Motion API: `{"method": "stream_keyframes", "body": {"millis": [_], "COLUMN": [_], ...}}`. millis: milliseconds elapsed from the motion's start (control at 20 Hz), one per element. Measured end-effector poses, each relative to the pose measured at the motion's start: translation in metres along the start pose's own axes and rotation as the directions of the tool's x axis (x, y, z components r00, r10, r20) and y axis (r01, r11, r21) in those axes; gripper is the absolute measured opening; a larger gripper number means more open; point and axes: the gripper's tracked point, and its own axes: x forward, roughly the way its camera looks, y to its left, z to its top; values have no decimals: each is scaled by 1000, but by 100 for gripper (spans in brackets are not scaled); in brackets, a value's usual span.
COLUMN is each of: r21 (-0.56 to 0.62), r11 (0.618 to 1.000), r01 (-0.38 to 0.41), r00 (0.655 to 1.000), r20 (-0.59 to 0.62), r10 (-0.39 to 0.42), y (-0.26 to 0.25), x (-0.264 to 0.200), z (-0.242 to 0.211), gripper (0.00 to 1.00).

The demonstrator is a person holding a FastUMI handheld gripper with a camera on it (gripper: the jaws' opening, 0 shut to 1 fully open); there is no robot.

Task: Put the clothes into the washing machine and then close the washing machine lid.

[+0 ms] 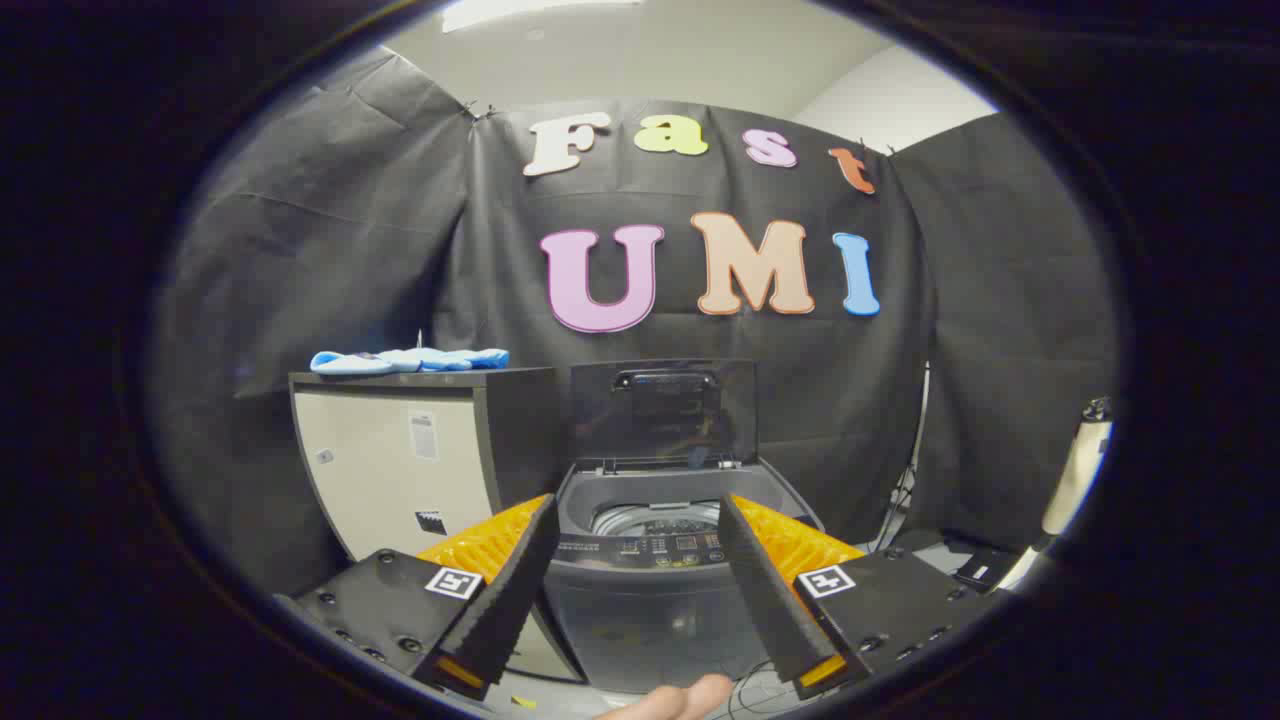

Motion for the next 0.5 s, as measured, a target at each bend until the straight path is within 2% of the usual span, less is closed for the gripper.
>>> {"method": "stream_keyframes", "body": {"millis": [300,500], "r21": [-24,14], "r11": [1000,1000], "r01": [-4,1], "r00": [1000,1000], "r20": [3,-10], "r10": [4,-1], "y": [15,23], "x": [4,11], "z": [9,12], "gripper": [99,99]}}
